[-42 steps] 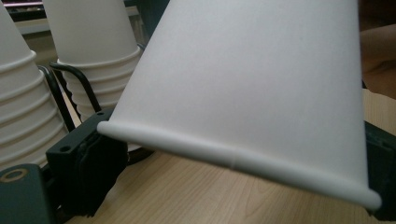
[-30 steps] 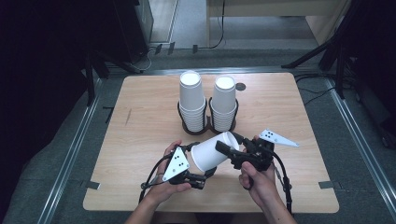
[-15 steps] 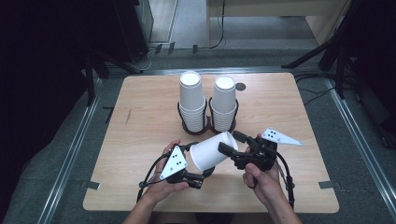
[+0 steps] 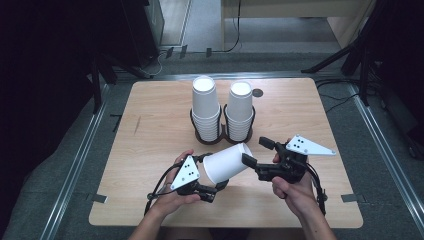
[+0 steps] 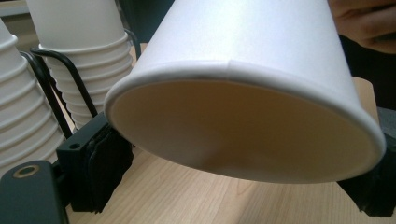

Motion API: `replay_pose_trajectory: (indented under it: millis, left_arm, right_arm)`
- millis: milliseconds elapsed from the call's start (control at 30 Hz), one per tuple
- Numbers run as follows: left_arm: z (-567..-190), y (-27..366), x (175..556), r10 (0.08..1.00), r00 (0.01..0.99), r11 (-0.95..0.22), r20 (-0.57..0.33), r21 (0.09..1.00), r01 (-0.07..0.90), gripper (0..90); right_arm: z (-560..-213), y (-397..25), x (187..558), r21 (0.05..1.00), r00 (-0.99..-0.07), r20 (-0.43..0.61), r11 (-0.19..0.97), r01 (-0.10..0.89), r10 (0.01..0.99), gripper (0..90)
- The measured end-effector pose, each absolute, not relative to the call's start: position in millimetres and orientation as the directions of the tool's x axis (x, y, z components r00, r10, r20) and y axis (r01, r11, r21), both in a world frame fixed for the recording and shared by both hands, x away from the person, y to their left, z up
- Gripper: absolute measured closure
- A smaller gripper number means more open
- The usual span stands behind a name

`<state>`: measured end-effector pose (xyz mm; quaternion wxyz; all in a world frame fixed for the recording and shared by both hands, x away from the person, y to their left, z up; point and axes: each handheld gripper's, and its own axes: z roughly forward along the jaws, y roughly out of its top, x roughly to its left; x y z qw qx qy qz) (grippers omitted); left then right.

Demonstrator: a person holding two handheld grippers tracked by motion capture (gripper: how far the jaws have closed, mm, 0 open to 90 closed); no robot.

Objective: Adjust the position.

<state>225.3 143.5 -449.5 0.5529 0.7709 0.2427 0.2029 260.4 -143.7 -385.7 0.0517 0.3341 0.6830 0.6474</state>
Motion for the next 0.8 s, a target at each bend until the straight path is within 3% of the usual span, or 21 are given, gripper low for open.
replay_pose_trajectory:
  millis: [800]
  left_arm:
    - [-437.6,157.5,241.0,0.535,0.843,-0.369,0.058,0.914,0.171,8.2]
  right_arm:
    - [-388.5,-155.5,260.3,0.946,-0.844,0.167,0.160,0.283,0.510,14.3]
